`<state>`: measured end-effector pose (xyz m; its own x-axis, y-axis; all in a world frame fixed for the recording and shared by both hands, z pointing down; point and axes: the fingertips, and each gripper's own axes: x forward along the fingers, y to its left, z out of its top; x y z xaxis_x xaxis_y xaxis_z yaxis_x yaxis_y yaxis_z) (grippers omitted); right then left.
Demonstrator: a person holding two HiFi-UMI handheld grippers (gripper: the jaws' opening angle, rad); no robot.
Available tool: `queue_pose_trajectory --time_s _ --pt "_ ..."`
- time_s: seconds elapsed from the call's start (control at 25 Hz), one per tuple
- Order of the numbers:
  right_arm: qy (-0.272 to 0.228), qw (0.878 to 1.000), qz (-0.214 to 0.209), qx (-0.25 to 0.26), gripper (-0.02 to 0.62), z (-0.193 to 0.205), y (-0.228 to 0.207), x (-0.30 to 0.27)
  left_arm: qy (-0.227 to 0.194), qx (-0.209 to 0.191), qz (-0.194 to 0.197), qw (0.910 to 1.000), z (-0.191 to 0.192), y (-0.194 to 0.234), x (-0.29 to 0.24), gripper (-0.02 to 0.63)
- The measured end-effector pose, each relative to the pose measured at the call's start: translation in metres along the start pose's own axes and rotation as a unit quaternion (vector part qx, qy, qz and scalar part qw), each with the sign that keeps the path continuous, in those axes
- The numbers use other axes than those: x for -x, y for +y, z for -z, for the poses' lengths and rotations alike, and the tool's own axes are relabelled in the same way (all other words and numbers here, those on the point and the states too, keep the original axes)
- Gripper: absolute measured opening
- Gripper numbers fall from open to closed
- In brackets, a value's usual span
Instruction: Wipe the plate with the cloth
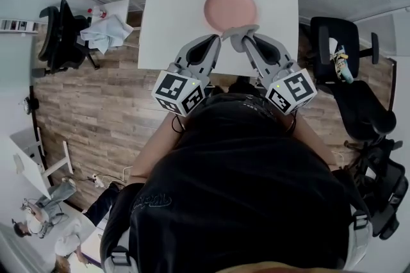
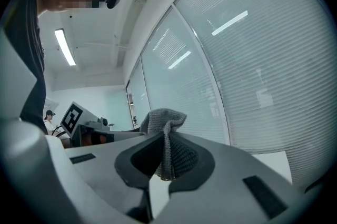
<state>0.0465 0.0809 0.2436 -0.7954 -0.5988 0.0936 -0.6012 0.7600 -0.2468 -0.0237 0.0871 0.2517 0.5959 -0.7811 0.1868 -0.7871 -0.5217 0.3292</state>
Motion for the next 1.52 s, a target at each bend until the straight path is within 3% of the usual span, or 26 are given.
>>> queue_pose_trajectory --time_s 0.56,0.84,1.2,1.52 --pt "0.018 1.000 0.002 -0.018 0.035 -0.002 -0.091 -0.002 0.019 -0.001 -0.039 0.9990 0.005 0.011 -0.079 0.015" --pt "0.036 0.999 0.010 -0.022 0.035 0.006 -0.110 -0.012 0.024 0.005 -0.080 0.9965 0.005 0.056 -0.089 0.016" --pt "0.071 0.996 0.025 -0.035 0.035 0.029 -0.130 -0.041 0.058 0.004 -0.081 0.9950 0.021 0.091 -0.109 0.018" --pt "0.111 0.991 0.048 -0.053 0.035 0.059 -0.144 -0.066 0.107 0.030 -0.092 0.9894 0.060 0.140 -0.109 0.031"
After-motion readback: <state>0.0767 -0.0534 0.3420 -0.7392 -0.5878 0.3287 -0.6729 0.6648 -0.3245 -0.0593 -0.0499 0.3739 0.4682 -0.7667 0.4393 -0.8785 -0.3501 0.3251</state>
